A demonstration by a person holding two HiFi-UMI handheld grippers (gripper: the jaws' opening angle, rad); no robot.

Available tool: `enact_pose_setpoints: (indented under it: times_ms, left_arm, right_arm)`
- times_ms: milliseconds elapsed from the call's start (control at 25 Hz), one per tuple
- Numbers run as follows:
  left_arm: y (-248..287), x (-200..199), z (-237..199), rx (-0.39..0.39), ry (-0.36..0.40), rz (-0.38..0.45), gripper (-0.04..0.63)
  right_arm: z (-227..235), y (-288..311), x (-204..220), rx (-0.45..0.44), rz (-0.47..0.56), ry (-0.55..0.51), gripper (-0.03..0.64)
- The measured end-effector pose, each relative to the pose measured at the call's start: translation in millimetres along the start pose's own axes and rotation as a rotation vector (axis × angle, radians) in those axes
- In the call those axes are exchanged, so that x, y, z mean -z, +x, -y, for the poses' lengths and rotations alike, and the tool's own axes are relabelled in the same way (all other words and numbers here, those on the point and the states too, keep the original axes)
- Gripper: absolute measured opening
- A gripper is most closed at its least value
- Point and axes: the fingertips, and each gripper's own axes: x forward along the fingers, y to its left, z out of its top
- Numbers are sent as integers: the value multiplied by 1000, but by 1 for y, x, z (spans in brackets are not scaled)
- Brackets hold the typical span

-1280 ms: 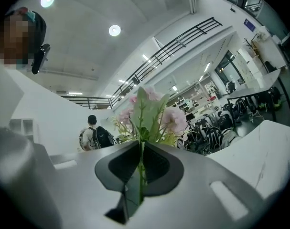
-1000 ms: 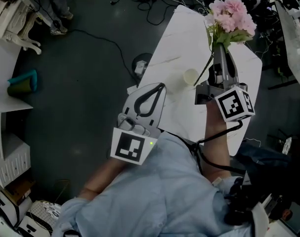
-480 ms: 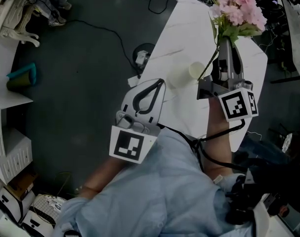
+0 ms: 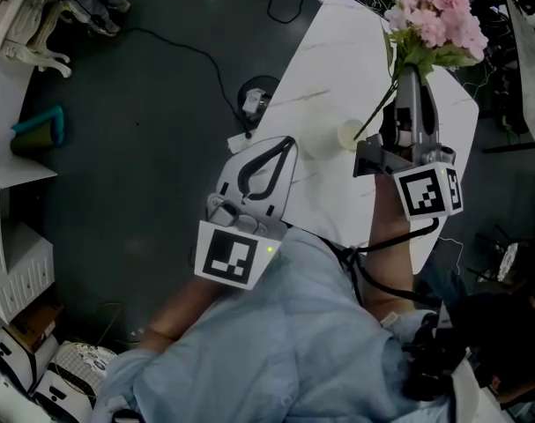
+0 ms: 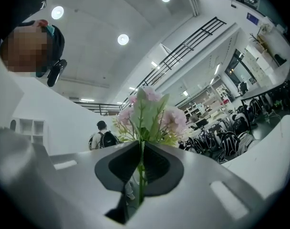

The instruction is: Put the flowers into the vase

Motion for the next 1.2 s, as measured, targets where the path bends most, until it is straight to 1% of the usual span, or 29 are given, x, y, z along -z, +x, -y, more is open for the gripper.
enact_pose_setpoints:
  times_ms: [160,520,680,840,1120,1200]
  left_arm:
    - [2,-1,-1,1,-6,-9,4]
    - [20,-1,4,12,-23,-46,4]
    - [11,7,3,23,-29,-53,4]
    - [12,13,2,32,-32,-69,3]
    - [8,34,13,59,-18,-79,4]
    - [11,32,15,67,-19,-83,4]
  right_arm:
    - [1,-1,2,-13,13,-15,14]
    - [12,-5,12,-41,-4,-34,15]
    - [3,-14,25,-48,-6,-39,15]
    - [4,-21,34,-42,-13,-40,17]
    - [5,-46,55,-44,-14,-59,17]
    - [4,-47,56,-45,-25,-71,18]
